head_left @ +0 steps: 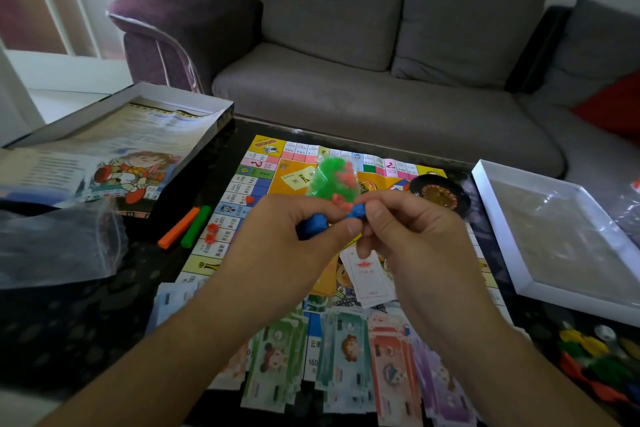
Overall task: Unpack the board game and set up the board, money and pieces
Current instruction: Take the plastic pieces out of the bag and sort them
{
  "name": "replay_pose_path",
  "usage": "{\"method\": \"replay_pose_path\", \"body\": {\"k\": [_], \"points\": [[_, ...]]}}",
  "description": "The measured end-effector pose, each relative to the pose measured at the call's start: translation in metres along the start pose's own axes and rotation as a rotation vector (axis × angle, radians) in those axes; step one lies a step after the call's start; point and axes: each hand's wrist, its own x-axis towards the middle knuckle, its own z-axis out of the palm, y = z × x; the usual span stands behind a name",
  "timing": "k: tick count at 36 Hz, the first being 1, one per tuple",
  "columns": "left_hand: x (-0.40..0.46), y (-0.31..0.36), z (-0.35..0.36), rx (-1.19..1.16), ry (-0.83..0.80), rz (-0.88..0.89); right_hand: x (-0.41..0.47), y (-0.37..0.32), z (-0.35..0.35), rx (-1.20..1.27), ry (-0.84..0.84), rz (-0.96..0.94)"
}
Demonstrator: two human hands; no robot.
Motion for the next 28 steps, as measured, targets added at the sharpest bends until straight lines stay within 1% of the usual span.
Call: {"method": "replay_pose_path", "body": {"k": [3,5,8,13,15,18,21,24,28], "points": [[-0.0009,-0.0007,0.0008,0.020,0.002,0.014,0.0006,0.0007,-0.0003,0.007,-0.017,0.030],[-0.0009,-0.0009,0.0021,0.034,0.036,0.007,0.0013,0.0004,-0.0002,0.026,-0.028,0.055],[0.0000,-0.0006,0.0035,0.059,0.088,-0.003,0.0022,-0.0013,-0.0008,0.124,-0.049,0.102],[-0.0016,-0.0025,0.0035,0.119,0.079,0.059,0.0033,-0.0032,-0.0022,0.243,-0.111,0.188],[-0.0017,-0.0058,0.0019,0.190,0.090,0.111,0.0030,-0.0041,-0.0024,0.291,-0.138,0.232],[-0.0011,-0.0087,0.0011,0.355,0.102,0.259,0.0031,-0.0038,-0.0019,0.334,-0.149,0.263],[-0.0020,-0.0091,0.0015,0.411,0.133,0.358,0.0031,-0.0040,-0.0010,0.375,-0.161,0.304],[-0.0020,-0.0091,0.0016,0.434,0.159,0.408,0.0027,-0.0068,0.0002,0.395,-0.163,0.345],[-0.0019,-0.0085,0.0015,0.448,0.159,0.428,0.0017,-0.0085,0.0005,0.391,-0.153,0.362]]}}
